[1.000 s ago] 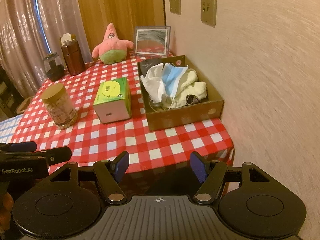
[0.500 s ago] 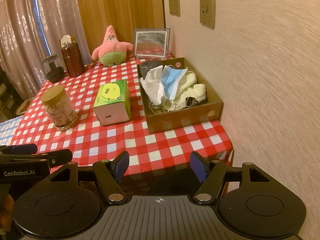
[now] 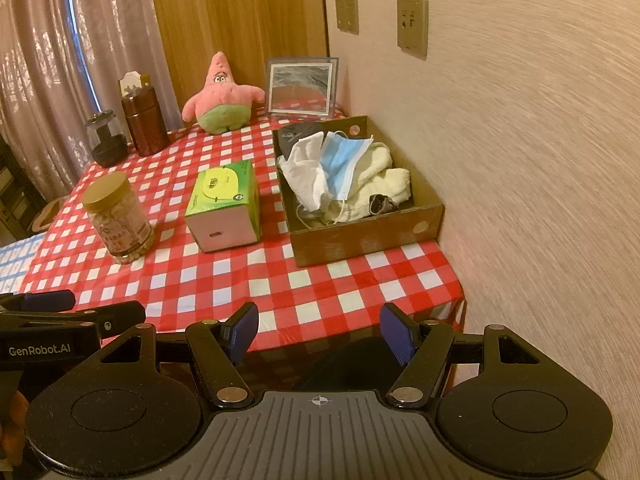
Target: Organize soft objects
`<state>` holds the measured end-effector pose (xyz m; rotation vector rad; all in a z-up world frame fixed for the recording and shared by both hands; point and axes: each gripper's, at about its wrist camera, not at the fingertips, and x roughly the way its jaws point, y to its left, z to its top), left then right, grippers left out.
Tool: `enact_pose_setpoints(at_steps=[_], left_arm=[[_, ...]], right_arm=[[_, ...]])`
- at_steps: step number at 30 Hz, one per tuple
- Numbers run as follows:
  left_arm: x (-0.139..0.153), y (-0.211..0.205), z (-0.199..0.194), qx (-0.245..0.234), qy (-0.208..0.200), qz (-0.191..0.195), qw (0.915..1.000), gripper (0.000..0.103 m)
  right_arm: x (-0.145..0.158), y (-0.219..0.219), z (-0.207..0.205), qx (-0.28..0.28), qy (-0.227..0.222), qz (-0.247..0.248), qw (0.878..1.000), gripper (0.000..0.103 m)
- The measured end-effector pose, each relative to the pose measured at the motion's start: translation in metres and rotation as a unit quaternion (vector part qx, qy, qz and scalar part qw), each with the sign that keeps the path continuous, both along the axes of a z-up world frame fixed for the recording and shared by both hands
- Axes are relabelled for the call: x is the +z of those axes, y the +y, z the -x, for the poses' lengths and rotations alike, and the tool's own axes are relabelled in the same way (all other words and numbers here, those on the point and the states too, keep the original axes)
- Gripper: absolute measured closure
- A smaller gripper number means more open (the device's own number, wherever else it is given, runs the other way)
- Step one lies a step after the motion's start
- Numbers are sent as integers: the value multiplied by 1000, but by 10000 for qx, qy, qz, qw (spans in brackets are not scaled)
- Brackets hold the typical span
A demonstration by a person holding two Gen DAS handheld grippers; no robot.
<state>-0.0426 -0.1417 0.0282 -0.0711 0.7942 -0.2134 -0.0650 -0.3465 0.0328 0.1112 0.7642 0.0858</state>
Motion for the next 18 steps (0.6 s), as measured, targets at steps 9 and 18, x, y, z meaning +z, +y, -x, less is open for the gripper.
enact_pose_setpoints(at_steps=[9, 18], left_arm=[[0, -1, 1, -2, -6, 3, 10000, 1], [0, -1, 1, -7, -11, 9, 10000, 1]], right_arm=[[3, 0, 1, -16, -17, -1, 10000, 36], [4, -1, 0, -17, -20, -5, 10000, 36]])
